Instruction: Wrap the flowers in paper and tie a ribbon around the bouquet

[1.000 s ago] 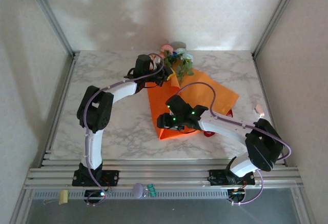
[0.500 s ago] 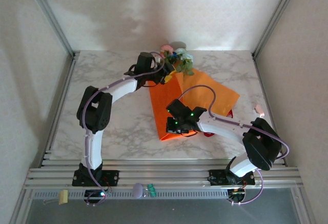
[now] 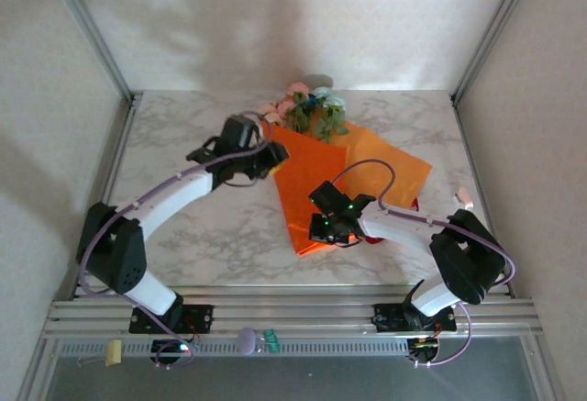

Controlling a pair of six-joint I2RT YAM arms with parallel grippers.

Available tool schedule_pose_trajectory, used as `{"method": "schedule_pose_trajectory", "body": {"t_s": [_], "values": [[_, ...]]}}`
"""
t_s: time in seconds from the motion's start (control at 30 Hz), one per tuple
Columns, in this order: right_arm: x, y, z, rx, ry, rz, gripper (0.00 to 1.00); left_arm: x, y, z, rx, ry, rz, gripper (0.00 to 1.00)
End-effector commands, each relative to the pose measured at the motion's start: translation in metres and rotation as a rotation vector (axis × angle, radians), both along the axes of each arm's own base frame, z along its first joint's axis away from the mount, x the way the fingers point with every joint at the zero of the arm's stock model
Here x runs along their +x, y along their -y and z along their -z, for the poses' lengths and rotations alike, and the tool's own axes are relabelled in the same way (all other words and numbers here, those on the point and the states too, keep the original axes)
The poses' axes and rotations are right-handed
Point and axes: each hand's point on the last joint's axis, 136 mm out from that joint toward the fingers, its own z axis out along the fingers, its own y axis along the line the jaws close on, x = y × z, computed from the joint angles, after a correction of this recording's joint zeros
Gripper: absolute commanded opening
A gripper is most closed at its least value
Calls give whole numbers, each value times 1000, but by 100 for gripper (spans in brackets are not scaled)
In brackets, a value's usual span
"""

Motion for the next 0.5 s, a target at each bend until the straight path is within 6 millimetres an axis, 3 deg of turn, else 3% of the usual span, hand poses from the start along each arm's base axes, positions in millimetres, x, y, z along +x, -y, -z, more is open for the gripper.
{"method": "schedule_pose_trajectory", "body": {"t_s": [0.0, 0.17, 0.47], "values": [[-5, 10, 10, -27, -29, 10, 0, -33, 30, 40, -27, -121, 84, 33], [-8, 17, 20, -60, -44, 13, 0, -48, 56, 64, -29, -167, 118, 23], [-11, 24, 32, -97, -66, 25, 0, -64, 72, 93, -46, -234, 135, 18]]}}
